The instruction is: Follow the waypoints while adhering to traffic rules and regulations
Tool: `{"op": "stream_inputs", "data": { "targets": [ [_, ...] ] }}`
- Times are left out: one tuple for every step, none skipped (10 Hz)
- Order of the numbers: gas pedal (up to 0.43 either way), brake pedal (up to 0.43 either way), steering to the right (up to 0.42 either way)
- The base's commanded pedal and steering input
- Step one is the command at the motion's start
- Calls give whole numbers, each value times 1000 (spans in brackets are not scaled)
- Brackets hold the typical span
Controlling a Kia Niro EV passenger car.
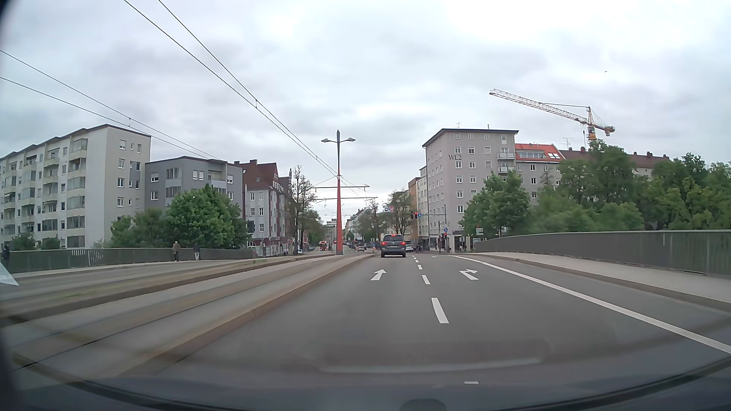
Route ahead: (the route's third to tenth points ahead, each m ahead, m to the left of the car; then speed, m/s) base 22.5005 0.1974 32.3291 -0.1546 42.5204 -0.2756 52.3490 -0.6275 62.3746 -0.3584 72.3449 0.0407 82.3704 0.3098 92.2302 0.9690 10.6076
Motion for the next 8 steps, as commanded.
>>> {"op": "stream_inputs", "data": {
  "targets": [
    [79,0,4],
    [79,0,4],
    [79,0,4],
    [79,0,4],
    [79,0,4],
    [79,0,4],
    [79,0,4],
    [67,0,4]
  ]
}}
